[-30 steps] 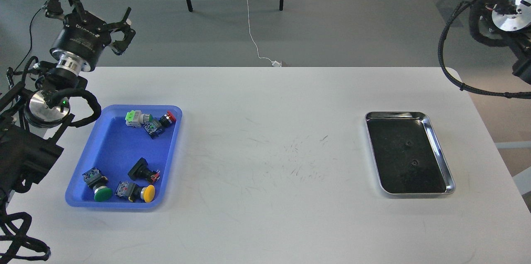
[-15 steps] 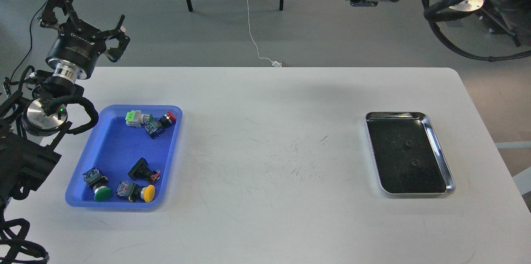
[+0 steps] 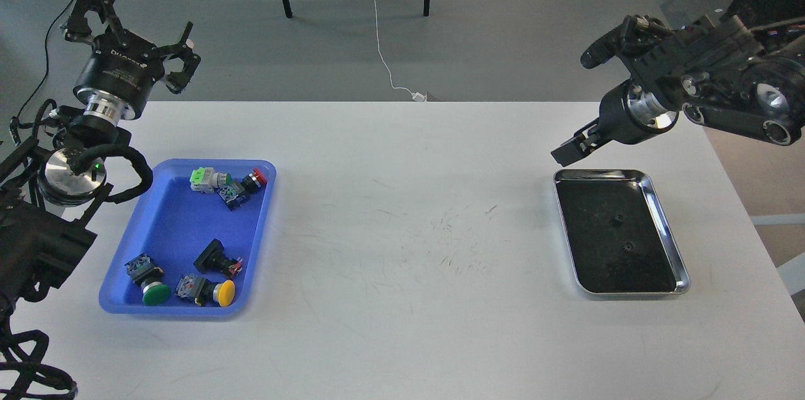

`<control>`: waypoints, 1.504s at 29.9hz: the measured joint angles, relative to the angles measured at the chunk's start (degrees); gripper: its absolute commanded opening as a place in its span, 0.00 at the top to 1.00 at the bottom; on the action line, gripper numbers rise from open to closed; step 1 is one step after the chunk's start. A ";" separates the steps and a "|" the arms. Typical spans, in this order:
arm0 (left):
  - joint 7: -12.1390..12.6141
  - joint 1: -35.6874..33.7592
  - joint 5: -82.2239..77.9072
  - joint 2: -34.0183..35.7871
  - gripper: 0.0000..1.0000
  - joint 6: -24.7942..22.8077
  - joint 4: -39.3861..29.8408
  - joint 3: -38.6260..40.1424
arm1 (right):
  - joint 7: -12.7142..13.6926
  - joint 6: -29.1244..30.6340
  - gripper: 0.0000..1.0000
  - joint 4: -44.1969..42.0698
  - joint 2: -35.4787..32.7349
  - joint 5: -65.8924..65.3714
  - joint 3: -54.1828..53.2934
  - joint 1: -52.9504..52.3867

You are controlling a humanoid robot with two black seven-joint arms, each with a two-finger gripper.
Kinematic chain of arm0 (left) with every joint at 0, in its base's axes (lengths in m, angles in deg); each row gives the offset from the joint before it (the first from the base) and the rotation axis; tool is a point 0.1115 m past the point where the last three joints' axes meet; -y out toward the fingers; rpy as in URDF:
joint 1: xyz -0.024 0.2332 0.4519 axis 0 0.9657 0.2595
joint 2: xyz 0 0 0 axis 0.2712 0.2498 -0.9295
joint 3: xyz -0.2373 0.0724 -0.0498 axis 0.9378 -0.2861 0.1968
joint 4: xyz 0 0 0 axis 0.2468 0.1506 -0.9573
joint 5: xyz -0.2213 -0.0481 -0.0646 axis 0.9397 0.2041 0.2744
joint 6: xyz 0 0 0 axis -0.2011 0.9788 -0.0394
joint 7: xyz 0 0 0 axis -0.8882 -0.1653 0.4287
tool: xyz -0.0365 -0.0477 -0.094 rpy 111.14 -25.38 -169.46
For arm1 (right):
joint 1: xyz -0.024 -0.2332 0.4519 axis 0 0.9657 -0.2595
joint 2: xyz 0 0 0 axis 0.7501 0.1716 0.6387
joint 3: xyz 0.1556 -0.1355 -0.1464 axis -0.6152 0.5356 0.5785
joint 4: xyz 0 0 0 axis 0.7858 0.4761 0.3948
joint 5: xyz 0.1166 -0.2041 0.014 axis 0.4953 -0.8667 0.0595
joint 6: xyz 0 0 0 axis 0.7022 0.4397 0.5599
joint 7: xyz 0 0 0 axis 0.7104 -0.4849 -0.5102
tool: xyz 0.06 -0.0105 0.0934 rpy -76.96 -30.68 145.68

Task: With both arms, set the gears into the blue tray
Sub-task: 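Lower the right gripper into the metal tray over the black part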

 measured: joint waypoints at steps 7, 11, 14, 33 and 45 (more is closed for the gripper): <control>-0.25 0.00 -0.08 -0.05 0.02 0.19 0.06 -0.14 | -0.18 -3.08 0.27 -0.39 -2.08 -0.97 2.36 6.49; -0.25 0.00 -0.09 0.46 0.02 0.02 0.24 -0.20 | -0.12 -5.34 0.31 -1.63 -2.26 -0.87 2.12 9.53; -0.22 0.06 -0.09 0.67 0.02 -0.07 0.29 -0.23 | 0.05 -5.69 0.34 -2.76 -2.28 -0.84 2.10 10.32; -0.08 0.09 -0.22 0.64 0.02 0.52 0.35 -0.64 | 0.82 -6.18 0.45 -7.96 -4.40 -0.57 -3.29 19.89; -0.08 0.02 -0.27 0.83 0.02 0.58 0.35 -0.63 | 0.98 -7.23 0.66 -9.55 -4.40 -0.52 -5.34 21.79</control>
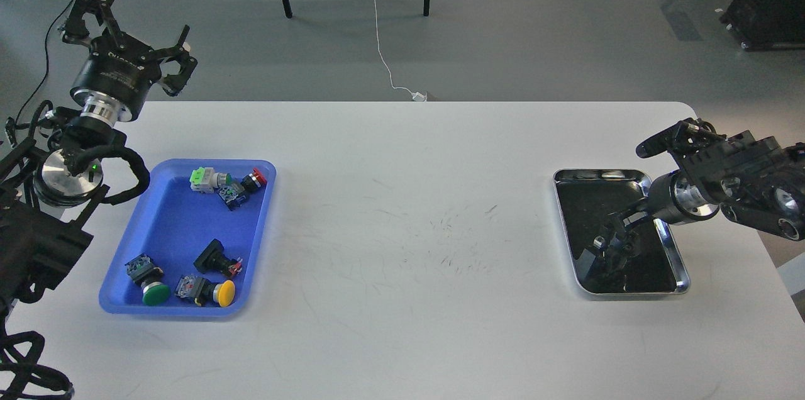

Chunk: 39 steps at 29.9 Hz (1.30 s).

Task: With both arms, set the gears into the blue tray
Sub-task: 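Lower the right gripper into the metal tray over the black part, then close the right gripper on the small black part in the tray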

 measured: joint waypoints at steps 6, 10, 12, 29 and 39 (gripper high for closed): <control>0.00 -0.20 0.00 0.55 0.02 -0.01 0.00 -0.01 | 0.06 -0.11 0.66 -0.08 -0.33 -0.04 -0.42 0.26; 0.00 -0.26 0.00 0.65 0.02 -0.01 -0.01 0.00 | 0.06 -0.17 0.67 -0.09 -0.66 -0.04 -0.48 0.30; 0.00 -0.27 0.00 0.66 0.02 -0.01 0.00 0.00 | 0.06 -0.17 0.67 -0.09 -0.69 -0.02 -0.49 0.31; 0.00 -0.52 0.09 2.21 0.02 -0.03 0.01 0.11 | 0.21 -0.64 0.79 1.70 -1.21 0.28 -4.23 -2.52; 0.00 -0.54 0.09 2.44 0.02 -0.05 0.01 0.19 | 1.18 -0.49 0.54 1.74 -1.15 0.18 -4.27 -2.74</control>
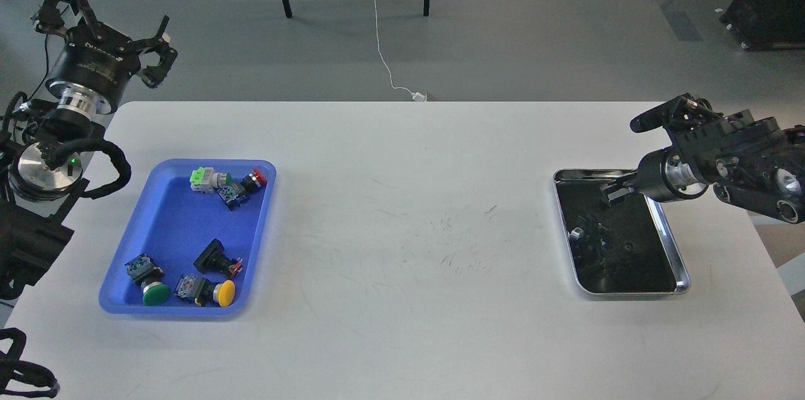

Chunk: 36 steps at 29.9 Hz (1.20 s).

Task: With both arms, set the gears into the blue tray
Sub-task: 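Close the right gripper on the small black part in the tray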

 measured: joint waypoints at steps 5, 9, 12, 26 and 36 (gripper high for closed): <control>0.00 0.00 0.00 0.00 0.02 0.00 0.00 -0.02 | 0.02 -0.02 0.51 -2.14 0.43 -0.05 0.10 1.54; 0.00 0.00 0.00 -0.01 0.02 0.00 0.00 -0.15 | -0.05 -0.09 0.51 -4.66 1.90 -0.05 0.11 3.12; 0.02 0.00 0.00 -0.04 0.02 0.00 0.00 -0.18 | -0.07 -0.17 0.51 -5.92 2.99 -0.05 0.10 3.96; 0.01 0.09 0.00 0.40 0.02 0.01 0.08 -0.31 | 0.00 -0.21 0.57 -8.68 5.77 -0.05 -0.09 6.06; 0.00 0.17 0.00 0.79 0.02 0.01 0.09 -0.25 | -0.08 -0.55 0.75 -9.49 5.89 0.04 -0.26 7.03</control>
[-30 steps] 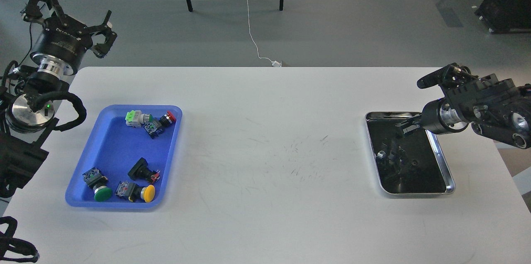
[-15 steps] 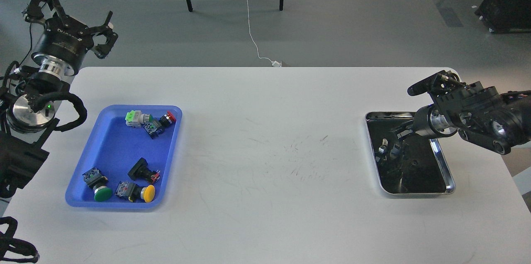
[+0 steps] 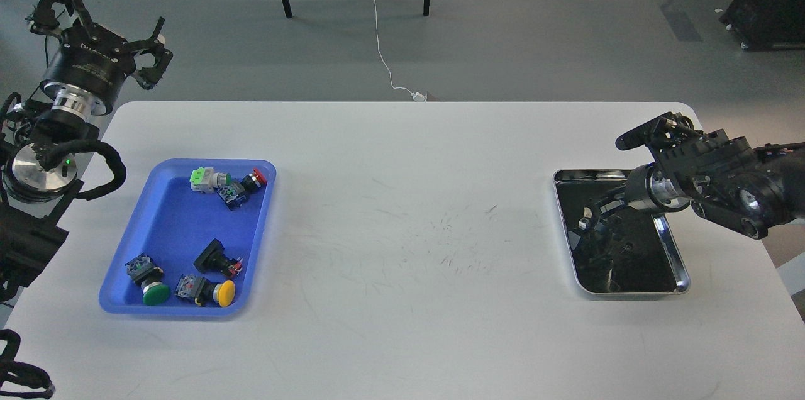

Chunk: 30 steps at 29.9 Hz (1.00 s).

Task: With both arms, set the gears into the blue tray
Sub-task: 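Close the right gripper on the small black part in the tray, then carry the black part to the table centre and open the right gripper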

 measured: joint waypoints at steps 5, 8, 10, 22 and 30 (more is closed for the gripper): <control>0.00 -0.06 0.00 0.22 0.02 0.07 0.00 0.09 | -0.42 -0.04 0.79 0.62 -0.57 -0.03 0.02 -0.25; 0.00 -0.08 0.00 0.58 0.02 0.07 0.00 0.10 | -0.64 0.05 0.79 1.03 -0.99 -0.08 0.07 -1.10; 0.00 -0.08 0.00 0.69 0.02 0.05 0.00 0.10 | -0.66 0.05 0.79 2.17 -1.11 -0.08 0.07 -2.72; 0.01 -0.33 0.00 0.84 0.02 0.18 -0.01 0.24 | -0.51 -0.64 0.80 11.93 8.57 5.90 -3.96 -13.33; 0.08 -0.35 0.00 2.86 0.02 0.06 -0.01 -0.01 | -0.51 -3.47 0.80 12.04 22.11 10.38 -3.32 -13.10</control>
